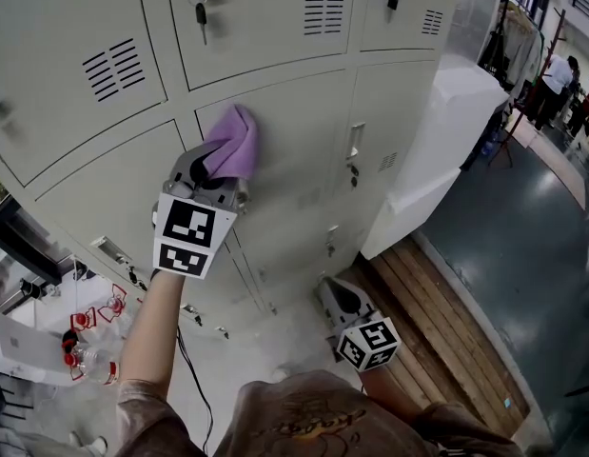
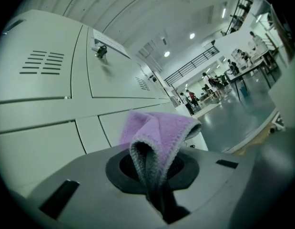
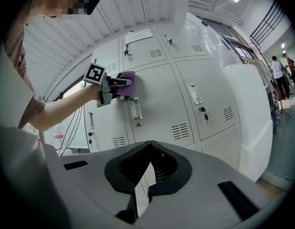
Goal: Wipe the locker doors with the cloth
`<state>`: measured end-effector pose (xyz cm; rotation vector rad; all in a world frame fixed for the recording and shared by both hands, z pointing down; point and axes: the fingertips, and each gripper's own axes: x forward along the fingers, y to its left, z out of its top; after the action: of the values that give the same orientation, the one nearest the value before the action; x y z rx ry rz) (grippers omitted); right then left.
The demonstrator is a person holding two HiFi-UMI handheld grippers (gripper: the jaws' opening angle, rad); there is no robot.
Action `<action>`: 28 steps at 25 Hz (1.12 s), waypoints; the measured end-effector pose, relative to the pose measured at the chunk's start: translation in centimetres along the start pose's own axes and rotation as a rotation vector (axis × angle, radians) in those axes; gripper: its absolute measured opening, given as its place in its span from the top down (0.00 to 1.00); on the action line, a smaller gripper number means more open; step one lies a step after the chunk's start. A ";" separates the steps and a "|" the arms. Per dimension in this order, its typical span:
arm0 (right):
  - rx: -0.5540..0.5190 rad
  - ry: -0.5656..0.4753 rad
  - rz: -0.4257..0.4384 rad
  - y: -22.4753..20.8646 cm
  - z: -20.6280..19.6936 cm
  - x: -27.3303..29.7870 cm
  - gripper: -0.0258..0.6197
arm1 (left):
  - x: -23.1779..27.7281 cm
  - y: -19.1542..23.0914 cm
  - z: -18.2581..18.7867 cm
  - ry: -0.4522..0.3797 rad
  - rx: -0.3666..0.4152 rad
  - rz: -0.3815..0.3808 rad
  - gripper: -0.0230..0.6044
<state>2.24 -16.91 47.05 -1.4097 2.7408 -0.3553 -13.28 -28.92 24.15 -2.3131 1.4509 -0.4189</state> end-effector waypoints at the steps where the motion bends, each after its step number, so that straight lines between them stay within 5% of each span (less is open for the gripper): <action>1: -0.001 0.000 0.000 0.0 0.0 0.0 0.96 | 0.1 -0.3 -0.5 0.008 -0.006 -0.006 0.90; 28: -0.011 0.022 -0.015 -1.4 -0.4 0.0 0.96 | 1.1 -8.1 -13.7 0.170 -0.129 -0.180 0.90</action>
<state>3.28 -17.60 47.70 -1.4386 2.7546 -0.3592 -12.43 -28.84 40.03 -2.5778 1.3872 -0.6022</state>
